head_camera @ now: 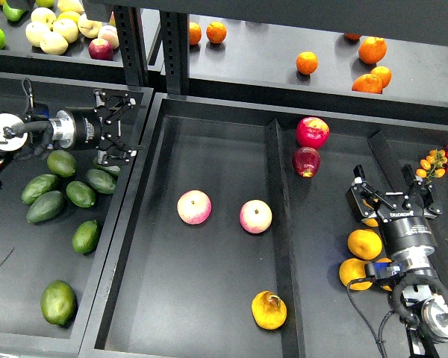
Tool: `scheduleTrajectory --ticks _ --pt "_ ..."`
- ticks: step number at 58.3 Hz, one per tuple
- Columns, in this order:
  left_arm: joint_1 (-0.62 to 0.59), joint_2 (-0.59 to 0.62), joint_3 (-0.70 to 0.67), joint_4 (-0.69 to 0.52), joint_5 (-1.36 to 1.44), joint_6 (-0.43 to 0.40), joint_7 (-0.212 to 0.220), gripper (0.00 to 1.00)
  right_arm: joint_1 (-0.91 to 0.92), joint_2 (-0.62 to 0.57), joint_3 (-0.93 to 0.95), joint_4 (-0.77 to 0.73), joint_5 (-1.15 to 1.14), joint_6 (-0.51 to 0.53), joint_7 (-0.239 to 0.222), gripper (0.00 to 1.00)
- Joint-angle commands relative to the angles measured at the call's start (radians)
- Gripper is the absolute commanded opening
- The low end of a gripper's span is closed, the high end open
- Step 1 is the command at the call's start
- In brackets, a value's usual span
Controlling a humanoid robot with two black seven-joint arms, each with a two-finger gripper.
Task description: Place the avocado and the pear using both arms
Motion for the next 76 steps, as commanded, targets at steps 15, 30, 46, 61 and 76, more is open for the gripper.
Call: scheduleTrajectory --ticks 15,30,46,61,76 --pt "0.351 -0.273 -0.441 -0.341 -0.014 0.0 0.0 0.88 -0.014 -0.009 -0.008 0.0 0.01 0.0 -0.012 1.0" --pt "0.503 -0.393 -0.577 -0.473 -0.035 0.0 0.0 0.9 -0.014 -0.143 -0.084 0.0 0.023 0.001 -0.049 1.0" --pt "0.695 -0.393 -0.593 -0.576 -0.055 0.0 0.0 0.94 -0.016 -0.322 -0.195 -0.002 0.023 0.066 -0.103 1.0" --pt "0.781 -0.393 -0.575 -0.603 -0.054 0.0 0.0 0.97 0.036 -0.503 -0.307 -0.002 0.018 0.143 -0.202 1.0" --pt "0.854 -0.393 -0.529 -0.613 -0.054 0.0 0.0 0.98 0.258 -0.715 -0.553 -0.005 -0.022 0.261 -0.301 1.0"
